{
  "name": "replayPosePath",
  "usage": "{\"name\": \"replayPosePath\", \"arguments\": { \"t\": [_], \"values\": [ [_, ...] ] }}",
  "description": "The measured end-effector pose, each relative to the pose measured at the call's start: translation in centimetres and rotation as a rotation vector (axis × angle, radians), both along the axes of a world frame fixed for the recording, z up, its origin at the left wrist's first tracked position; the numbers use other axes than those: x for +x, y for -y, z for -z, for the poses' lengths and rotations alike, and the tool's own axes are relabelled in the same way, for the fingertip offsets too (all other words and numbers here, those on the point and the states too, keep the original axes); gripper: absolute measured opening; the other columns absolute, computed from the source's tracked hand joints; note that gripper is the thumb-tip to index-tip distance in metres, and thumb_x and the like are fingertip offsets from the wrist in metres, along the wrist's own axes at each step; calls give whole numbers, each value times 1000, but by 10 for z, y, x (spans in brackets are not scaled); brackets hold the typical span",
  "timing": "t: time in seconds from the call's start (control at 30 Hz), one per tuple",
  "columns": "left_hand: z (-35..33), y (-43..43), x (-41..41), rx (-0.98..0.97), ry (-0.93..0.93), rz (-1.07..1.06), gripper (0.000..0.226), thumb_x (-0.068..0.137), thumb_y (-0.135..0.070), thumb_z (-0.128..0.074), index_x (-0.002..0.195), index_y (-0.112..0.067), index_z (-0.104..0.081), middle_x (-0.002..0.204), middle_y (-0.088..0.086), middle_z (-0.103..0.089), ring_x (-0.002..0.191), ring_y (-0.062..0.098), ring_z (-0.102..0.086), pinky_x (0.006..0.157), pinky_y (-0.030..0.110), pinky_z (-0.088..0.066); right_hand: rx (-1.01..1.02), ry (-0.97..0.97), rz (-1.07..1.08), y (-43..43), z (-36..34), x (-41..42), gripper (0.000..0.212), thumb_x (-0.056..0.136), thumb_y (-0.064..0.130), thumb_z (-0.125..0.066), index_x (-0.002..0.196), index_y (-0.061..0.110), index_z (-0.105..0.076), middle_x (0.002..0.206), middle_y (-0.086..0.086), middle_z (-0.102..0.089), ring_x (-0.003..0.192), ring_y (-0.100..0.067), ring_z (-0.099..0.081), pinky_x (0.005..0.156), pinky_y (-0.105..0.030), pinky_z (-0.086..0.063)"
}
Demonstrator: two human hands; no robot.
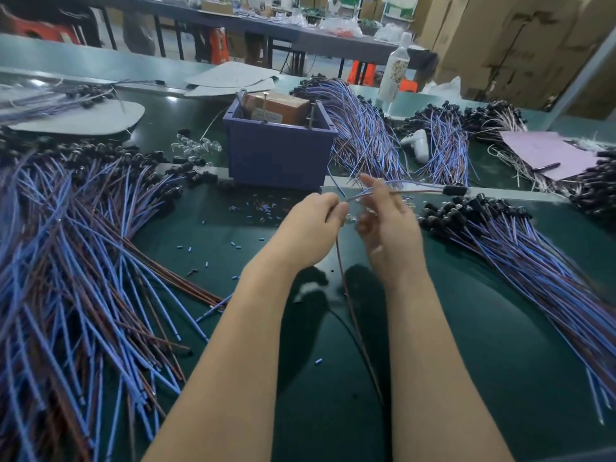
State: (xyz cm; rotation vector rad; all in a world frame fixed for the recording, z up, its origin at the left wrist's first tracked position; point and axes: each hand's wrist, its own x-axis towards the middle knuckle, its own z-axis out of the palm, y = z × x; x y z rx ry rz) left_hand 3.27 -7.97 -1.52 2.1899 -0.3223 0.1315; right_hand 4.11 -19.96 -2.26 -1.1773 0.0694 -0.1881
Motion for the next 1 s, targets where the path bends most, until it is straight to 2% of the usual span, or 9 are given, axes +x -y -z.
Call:
{"name": "replayPosePath", "arguments": {
  "t": [0.1,0.2,0.33,0.53,0.63,0.73,0.83,0.9,1.0],
  "values": [
    [2,3,-2,-201,-76,45,24,100,-26,-43,83,-12,-53,66,2,-61,63,18,-62,66,34,-49,-129,57,-154,-7,1,-2,21,97,18,-50,88,8,-66,63,-6,-45,53,-14,-37,48,-26,-35],
    [2,-4,-2,-237,-109,61,22,98,-25,-48,79,-18,-56,56,-3,-52,48,11,-50,60,28,-45,10,56,146,0,-3,1,24,99,18,-47,80,11,-61,50,7,-53,45,-4,-44,47,-16,-37],
    [4,-20,0,-115,-77,25,20,95,-26,-54,82,-16,-65,67,1,-57,61,13,-50,64,27,-43,273,3,453,20,-5,4,25,101,24,-44,82,16,-58,55,7,-55,43,-2,-49,44,-15,-42],
    [8,-11,2,-175,-26,-23,12,94,-19,-57,84,-15,-65,68,-5,-62,67,12,-55,63,22,-45,-155,-7,-65,-5,6,2,18,95,18,-55,82,11,-66,62,2,-62,55,-7,-56,56,-16,-51],
    [14,-15,5,-140,-33,-76,13,94,-20,-56,86,-19,-66,69,-9,-63,66,7,-55,62,12,-40,-284,34,18,-3,11,4,25,97,18,-52,75,9,-64,58,1,-61,49,-4,-55,52,-16,-50],
    [18,-22,7,-87,-61,-146,17,93,-23,-57,80,-19,-67,66,-12,-63,62,3,-52,51,3,-35,-117,34,249,7,10,8,28,98,18,-50,73,10,-59,45,7,-57,39,-1,-48,43,-14,-44],
    [20,-30,8,-109,-94,-227,24,93,-24,-58,70,-25,-64,63,-12,-64,64,3,-54,54,7,-37,20,2,393,14,9,10,30,99,20,-49,70,10,-56,43,7,-57,37,-2,-49,42,-15,-44],
    [20,-36,10,-102,-109,-310,20,93,-23,-57,74,-22,-64,66,-10,-64,70,8,-57,65,19,-41,122,-2,464,20,8,9,32,99,19,-48,69,11,-54,41,7,-58,36,-1,-50,41,-14,-44],
    [21,-39,12,-122,-90,-444,15,94,-21,-54,86,-17,-66,75,-4,-66,67,5,-54,59,19,-37,219,-11,464,22,7,9,33,99,18,-48,68,10,-53,41,6,-58,36,-2,-52,42,-14,-46]
  ]
}}
